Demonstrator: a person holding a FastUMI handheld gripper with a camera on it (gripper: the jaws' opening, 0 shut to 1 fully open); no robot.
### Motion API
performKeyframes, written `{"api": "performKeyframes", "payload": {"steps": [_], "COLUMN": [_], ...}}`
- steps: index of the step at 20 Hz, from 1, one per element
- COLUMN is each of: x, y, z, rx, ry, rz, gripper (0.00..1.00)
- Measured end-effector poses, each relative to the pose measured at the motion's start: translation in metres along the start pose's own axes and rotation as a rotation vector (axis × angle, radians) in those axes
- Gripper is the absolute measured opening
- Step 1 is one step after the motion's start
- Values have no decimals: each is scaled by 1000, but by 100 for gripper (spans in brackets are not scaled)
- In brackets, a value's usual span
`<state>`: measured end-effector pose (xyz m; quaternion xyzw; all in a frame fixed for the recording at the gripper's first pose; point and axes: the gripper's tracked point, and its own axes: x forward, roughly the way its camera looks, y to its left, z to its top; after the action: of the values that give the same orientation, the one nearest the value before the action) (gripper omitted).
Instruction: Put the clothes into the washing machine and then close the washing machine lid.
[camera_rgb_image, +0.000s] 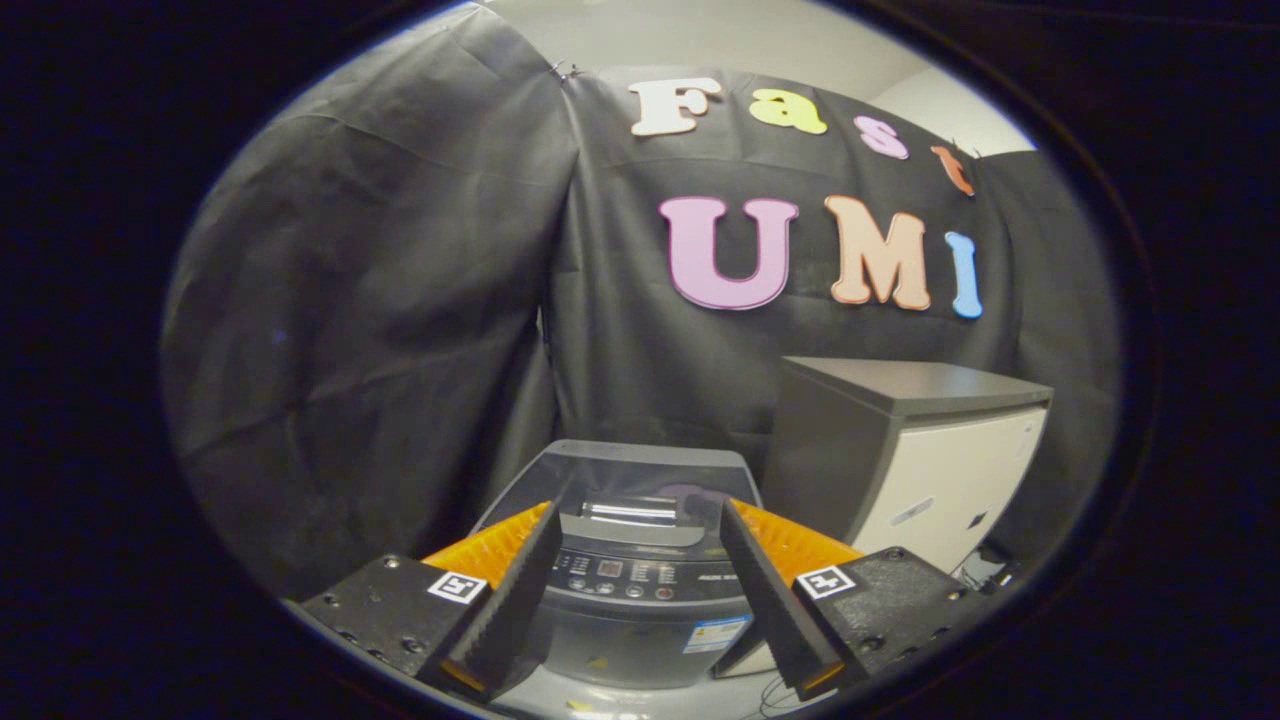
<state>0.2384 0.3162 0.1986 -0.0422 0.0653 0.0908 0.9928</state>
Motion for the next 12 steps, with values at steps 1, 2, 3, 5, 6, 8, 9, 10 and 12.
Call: {"api": "performKeyframes", "payload": {"steps": [1, 2, 3, 5, 6, 8, 9, 10, 12], "x": [-2, -10, -19, -31, -40, -56, -63, -72, -85], "y": [-5, -11, -19, -31, -37, -52, -62, -74, -97], "z": [4, 9, 15, 23, 26, 32, 36, 39, 45], "rx": [-4, -7, -11, 6, 22, 50, 61, 73, 97], "ry": [-11, -17, -39, -62, -61, -74, -84, -88, -99], "rz": [-4, -17, -21, -20, -14, -15, -28, -44, -79], "gripper": [97, 97, 97, 97, 97, 97, 97, 97, 97]}}
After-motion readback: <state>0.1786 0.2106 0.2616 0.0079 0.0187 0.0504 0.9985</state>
